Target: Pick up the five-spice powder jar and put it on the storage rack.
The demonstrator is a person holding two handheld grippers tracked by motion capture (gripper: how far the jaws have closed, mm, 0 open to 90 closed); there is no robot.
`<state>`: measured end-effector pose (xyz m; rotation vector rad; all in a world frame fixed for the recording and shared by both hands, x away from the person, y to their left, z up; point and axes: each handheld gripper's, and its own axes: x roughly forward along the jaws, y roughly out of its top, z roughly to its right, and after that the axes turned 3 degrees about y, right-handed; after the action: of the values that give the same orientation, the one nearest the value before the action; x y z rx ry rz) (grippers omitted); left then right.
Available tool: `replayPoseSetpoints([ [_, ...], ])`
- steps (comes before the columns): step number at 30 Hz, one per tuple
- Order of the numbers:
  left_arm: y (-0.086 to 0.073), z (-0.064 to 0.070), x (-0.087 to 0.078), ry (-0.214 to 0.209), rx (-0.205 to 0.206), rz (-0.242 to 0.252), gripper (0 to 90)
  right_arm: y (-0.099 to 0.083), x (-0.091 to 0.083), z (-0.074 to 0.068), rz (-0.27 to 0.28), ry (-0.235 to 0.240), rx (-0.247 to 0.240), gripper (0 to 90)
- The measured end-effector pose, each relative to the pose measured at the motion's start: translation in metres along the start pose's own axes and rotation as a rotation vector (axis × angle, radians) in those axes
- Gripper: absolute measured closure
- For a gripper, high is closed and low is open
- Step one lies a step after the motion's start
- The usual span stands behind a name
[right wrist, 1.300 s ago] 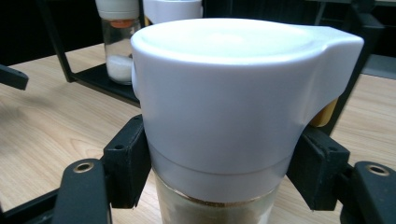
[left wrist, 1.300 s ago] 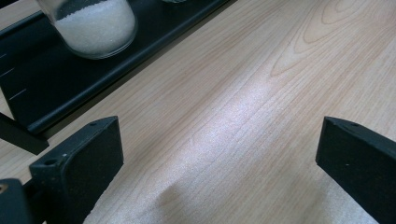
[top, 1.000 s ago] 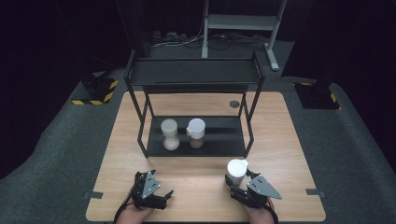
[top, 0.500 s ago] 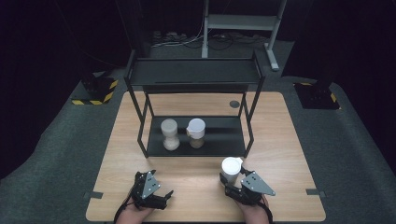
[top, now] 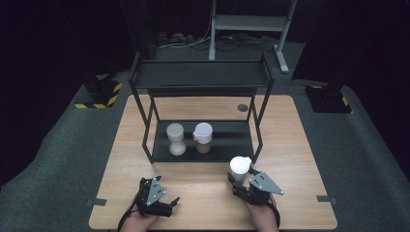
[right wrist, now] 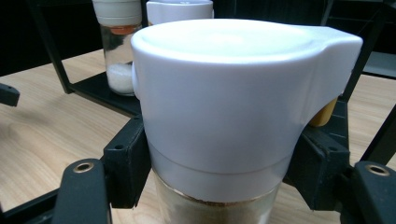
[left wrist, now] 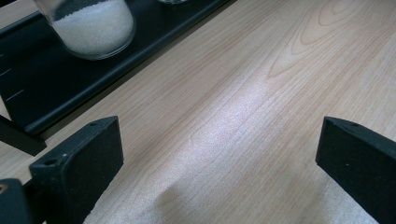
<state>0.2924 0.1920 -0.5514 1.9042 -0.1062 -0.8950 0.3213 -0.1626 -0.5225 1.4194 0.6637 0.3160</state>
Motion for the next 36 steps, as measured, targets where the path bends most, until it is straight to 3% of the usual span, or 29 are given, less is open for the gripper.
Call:
replayPoseSetpoints([
  [36, 0.000, 0.000, -0.001, -0.008, 0.004, 0.006, 1.1, 0.032, 0.042, 0.022, 0.013, -0.058, 0.030, 30.2],
])
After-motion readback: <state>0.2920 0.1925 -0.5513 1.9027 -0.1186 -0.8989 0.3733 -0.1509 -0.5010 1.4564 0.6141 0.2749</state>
